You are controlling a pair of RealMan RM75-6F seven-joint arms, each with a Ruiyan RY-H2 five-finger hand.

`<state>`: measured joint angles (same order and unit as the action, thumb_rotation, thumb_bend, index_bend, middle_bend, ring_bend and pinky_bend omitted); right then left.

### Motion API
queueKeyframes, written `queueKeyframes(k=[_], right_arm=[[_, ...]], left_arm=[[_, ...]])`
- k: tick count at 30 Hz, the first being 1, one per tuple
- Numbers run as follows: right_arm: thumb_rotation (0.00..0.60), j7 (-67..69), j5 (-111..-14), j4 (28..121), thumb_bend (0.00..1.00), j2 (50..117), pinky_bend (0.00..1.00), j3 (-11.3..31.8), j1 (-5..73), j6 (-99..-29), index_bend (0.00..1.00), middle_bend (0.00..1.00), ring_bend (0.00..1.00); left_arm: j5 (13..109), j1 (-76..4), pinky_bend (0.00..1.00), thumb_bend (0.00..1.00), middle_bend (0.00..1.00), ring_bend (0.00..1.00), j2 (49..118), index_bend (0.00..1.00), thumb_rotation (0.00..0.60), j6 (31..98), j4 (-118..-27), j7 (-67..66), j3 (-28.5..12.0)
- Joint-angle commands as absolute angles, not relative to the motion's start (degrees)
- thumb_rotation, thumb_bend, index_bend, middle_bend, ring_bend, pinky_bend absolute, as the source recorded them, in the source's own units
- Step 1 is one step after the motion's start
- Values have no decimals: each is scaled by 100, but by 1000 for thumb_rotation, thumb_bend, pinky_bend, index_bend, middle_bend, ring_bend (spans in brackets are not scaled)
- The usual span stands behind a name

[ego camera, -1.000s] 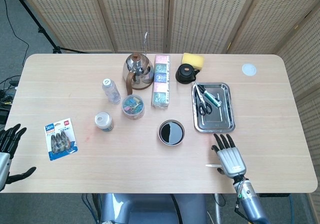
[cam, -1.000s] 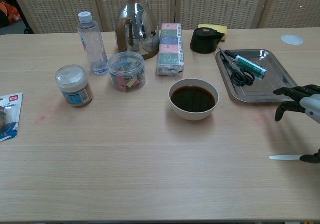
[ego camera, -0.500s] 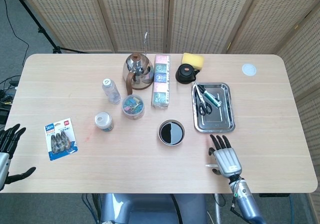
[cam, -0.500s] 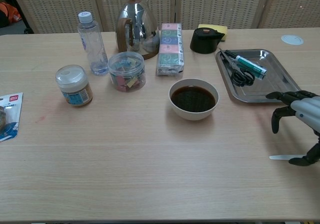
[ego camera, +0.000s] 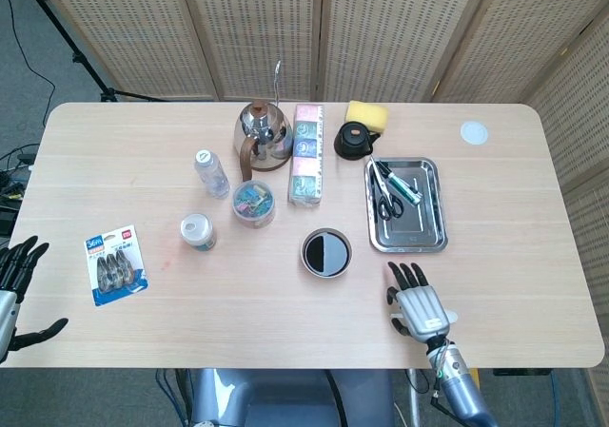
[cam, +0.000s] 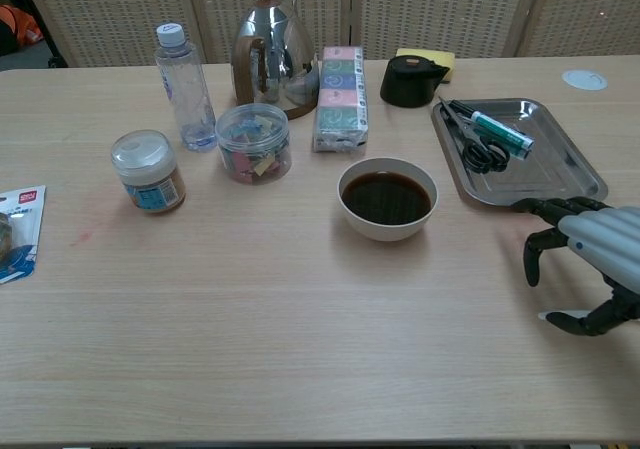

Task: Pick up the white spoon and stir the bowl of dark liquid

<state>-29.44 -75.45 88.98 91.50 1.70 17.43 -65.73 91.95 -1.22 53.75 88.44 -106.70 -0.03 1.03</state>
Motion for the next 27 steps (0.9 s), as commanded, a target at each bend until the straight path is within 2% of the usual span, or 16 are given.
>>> queueKeyframes(k=[1, 27], right_arm=[[600, -2932, -7544, 8897, 363, 9164, 0, 169, 1755, -6579, 479, 30, 0], [600, -2879, -7441, 8813, 402, 9151, 0, 8, 1784, -6535, 489, 30, 0]], left_arm=[[9199, -119, 0, 0, 0, 0, 5374, 0, 600, 8851, -10669, 0, 104], [9176, -122, 0, 0, 0, 0, 5376, 0, 600, 8833, -10678, -11, 99]])
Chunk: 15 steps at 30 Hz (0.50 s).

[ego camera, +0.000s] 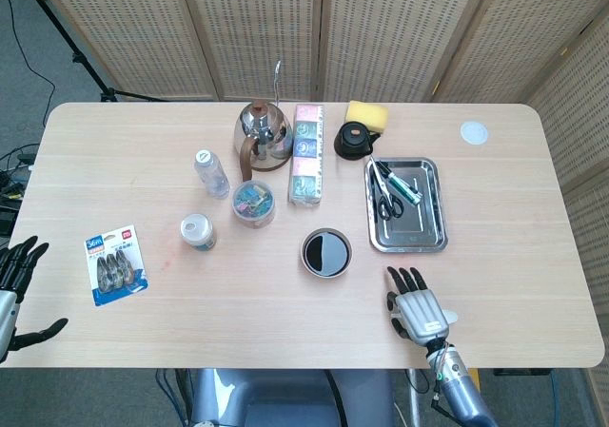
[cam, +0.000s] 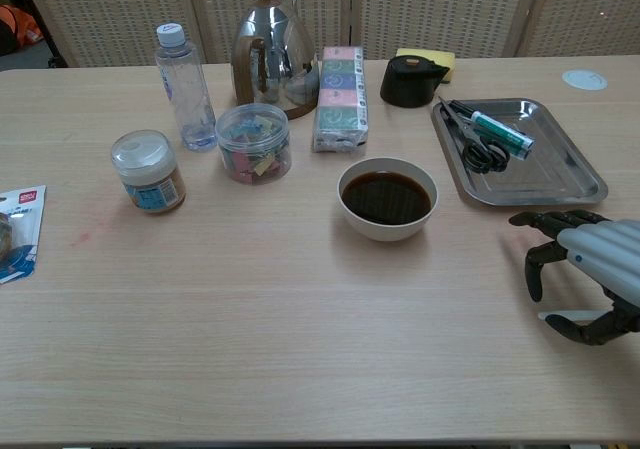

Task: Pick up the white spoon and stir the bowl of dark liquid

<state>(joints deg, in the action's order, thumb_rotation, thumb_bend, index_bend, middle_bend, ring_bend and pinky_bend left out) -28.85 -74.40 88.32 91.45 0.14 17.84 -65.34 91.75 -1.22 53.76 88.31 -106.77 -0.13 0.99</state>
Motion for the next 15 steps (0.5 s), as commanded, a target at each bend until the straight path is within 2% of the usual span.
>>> queueKeyframes(k=[1, 15], right_arm=[[600, -2875, -7434, 8791, 403, 9156, 0, 6, 1785, -6532, 489, 30, 0], [600, -2866, -7510, 8632, 405, 9192, 0, -74, 1776, -6578, 489, 30, 0]], left_arm=[[9176, -120, 0, 0, 0, 0, 5375, 0, 600, 8836, -10679, -9, 99], [9179, -122, 0, 0, 0, 0, 5376, 0, 600, 8826, -10675, -3, 102]])
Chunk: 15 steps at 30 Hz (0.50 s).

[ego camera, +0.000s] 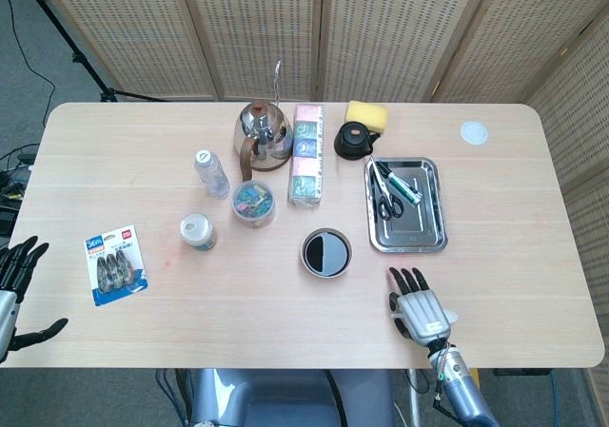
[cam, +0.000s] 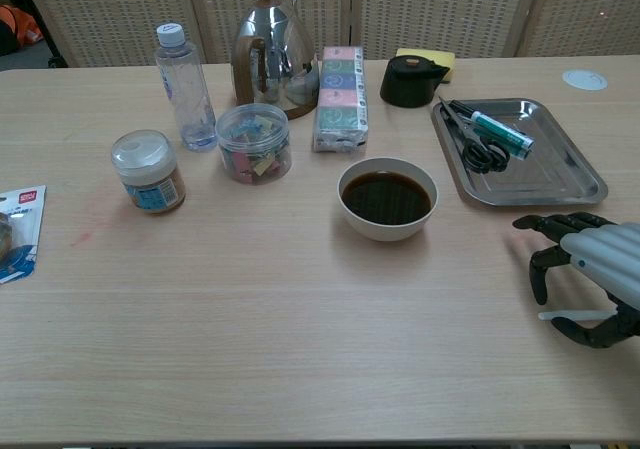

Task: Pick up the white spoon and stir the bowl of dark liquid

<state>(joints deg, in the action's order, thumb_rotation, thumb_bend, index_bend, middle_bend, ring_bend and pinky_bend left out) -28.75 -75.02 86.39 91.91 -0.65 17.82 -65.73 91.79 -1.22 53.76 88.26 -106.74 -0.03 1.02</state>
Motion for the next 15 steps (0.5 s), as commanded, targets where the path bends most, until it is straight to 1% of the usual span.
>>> queueKeyframes(k=[1, 15], right_arm=[[600, -2857, -7521, 8622, 405, 9192, 0, -83, 1771, -6583, 489, 30, 0], [600, -2754, -7517, 8378, 406, 9251, 0, -94, 1772, -6524, 489, 30, 0]], left_arm=[[9178, -123, 0, 0, 0, 0, 5376, 0, 600, 8826, -10676, -5, 101], [9168, -128, 0, 0, 0, 0, 5393, 0, 600, 8806, -10685, -56, 103]])
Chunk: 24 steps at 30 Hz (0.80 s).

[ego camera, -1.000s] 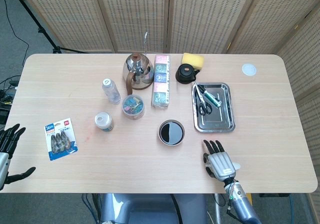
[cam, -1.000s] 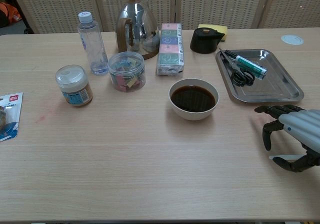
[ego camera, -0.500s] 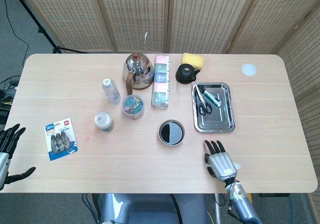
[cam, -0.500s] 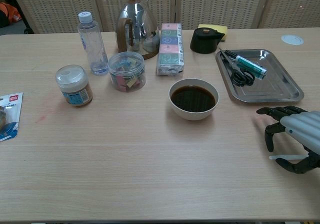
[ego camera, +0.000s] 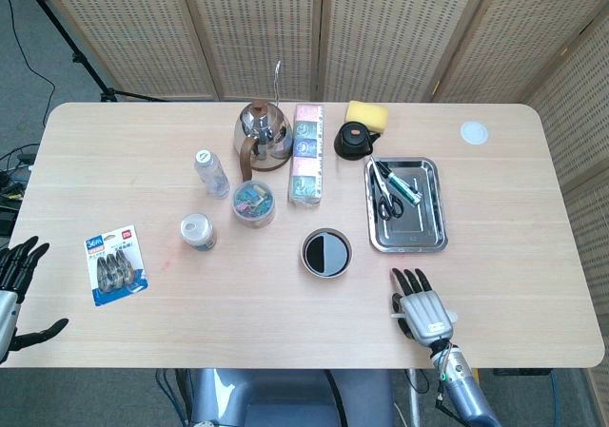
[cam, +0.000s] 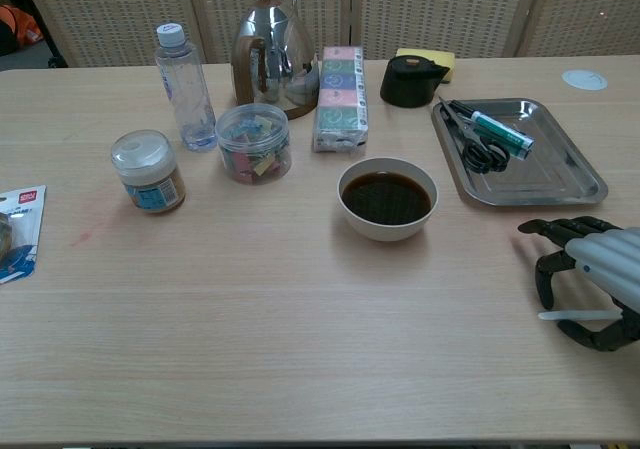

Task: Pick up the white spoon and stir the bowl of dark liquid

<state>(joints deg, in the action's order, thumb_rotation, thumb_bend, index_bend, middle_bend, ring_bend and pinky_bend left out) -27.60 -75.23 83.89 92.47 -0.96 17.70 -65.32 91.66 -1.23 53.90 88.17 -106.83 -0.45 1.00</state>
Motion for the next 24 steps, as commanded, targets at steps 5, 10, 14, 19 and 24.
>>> queueKeyframes(k=[5, 10, 14, 19, 24], right_arm=[[600, -2761, -7472, 8380, 416, 9241, 0, -92, 1777, -6478, 490, 30, 0], [600, -2750, -7449, 8423, 455, 9212, 0, -80, 1790, -6448, 518, 30, 0], [600, -2631, -7545, 8491, 466, 9160, 0, -66, 1789, -6516, 535, 33, 0], [600, -2426, -7683, 8715, 480, 9005, 0, -11, 1792, -6631, 542, 33, 0], [600, -1999, -7854, 9285, 509, 8658, 0, 143, 1826, -6767, 543, 33, 0]], left_arm=[[9155, -128, 0, 0, 0, 0, 5393, 0, 600, 8801, -10696, -63, 101], [9164, -127, 0, 0, 0, 0, 5389, 0, 600, 8802, -10697, -57, 107], [9155, -128, 0, 0, 0, 0, 5387, 0, 600, 8800, -10697, -53, 103], [9151, -133, 0, 0, 0, 0, 5383, 0, 600, 8790, -10698, -47, 103], [9158, -134, 0, 0, 0, 0, 5380, 0, 600, 8785, -10704, -44, 108]])
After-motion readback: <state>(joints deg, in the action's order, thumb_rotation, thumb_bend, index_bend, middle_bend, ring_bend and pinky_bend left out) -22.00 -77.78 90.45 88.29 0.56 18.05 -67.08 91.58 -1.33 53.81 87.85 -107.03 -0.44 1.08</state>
